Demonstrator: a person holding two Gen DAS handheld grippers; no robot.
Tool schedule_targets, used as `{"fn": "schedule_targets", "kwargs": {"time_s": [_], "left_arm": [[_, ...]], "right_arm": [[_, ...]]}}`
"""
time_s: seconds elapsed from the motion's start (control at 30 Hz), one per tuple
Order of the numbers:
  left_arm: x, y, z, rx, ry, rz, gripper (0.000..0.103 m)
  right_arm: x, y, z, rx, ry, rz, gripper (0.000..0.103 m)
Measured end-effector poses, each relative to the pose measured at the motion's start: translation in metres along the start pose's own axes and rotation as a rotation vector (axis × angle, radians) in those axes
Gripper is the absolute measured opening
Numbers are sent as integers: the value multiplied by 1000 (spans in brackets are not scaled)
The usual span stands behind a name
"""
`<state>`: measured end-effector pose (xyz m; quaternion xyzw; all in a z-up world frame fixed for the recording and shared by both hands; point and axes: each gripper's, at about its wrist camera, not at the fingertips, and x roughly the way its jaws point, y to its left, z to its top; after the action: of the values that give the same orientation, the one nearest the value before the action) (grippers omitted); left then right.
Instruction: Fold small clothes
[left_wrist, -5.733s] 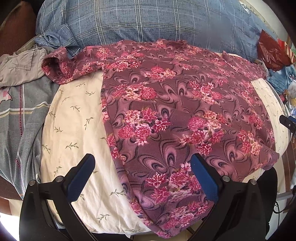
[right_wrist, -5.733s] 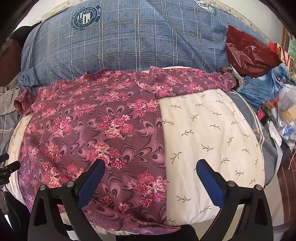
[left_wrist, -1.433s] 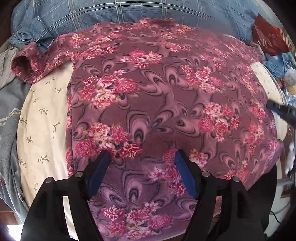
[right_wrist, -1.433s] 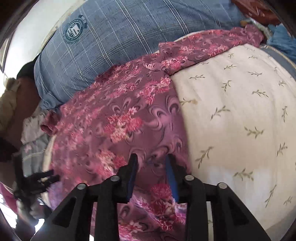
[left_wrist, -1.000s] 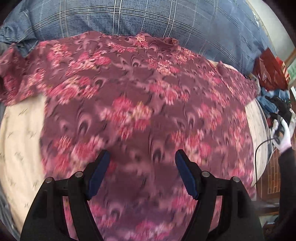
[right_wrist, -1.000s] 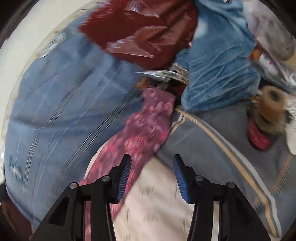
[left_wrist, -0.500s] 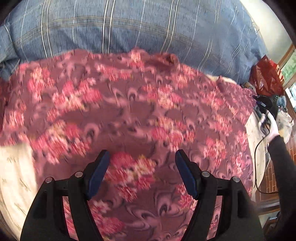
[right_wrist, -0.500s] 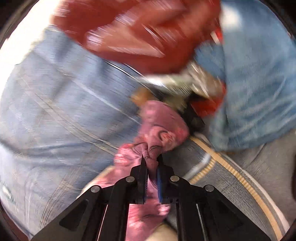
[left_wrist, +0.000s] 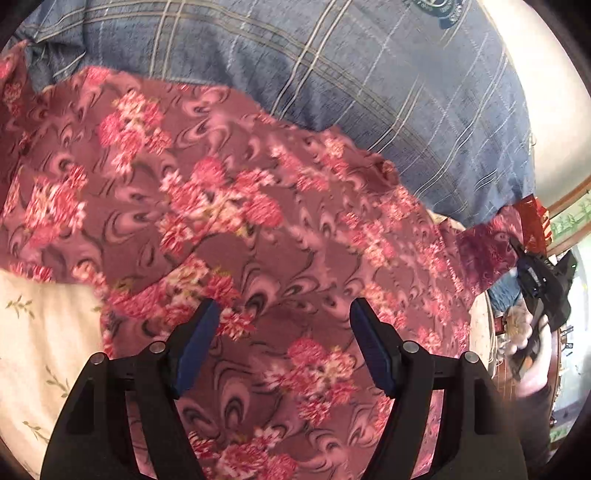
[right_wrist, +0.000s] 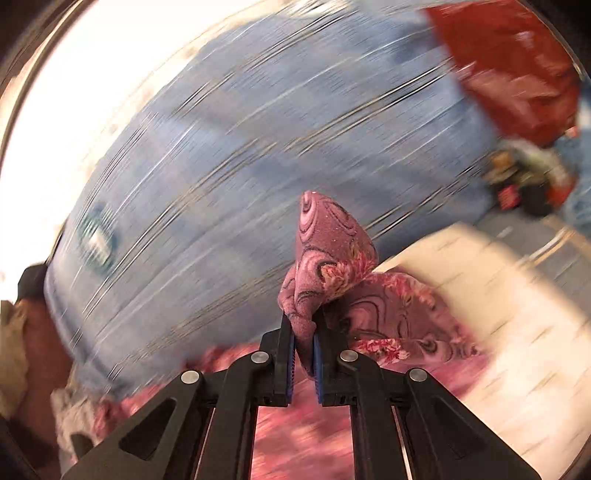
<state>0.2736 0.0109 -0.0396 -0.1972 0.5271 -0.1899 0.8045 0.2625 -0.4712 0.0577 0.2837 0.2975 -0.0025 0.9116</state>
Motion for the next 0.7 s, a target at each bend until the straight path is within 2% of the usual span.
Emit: {"fn": "schedule_targets", "kwargs": {"time_s": [0.1,0.27,0.4,0.43,0.47,0.53,0.63,0.7], "left_arm": [[-5,5,3,-23,-2,-32,73],[-17,21,8,-91,-11,-84,73],[-29,32,14,-130,-41,-118,73],[-32,34,16,-139,-46,-133,73],[-35,38,17,-145,-48,-145,73],[-36,42,18,-158,-40,-180,73],[-31,40,17,-155,-5,-237,73],[-24,33,16,-130,21,-249,73]], "right_arm": [[21,52,-33,-39,76,82,8],[54,134,-87,-136,188,170,8],[74,183,-130,-186,269,253,8],[77,191,-146,-204,294,267,8],[84,203,-163,-221,340,281,15],[95,214,-195,-259,435,252,28],[100,218,-232,-287,554,245,29],[85,213,-238,-288,562,261,31]]}}
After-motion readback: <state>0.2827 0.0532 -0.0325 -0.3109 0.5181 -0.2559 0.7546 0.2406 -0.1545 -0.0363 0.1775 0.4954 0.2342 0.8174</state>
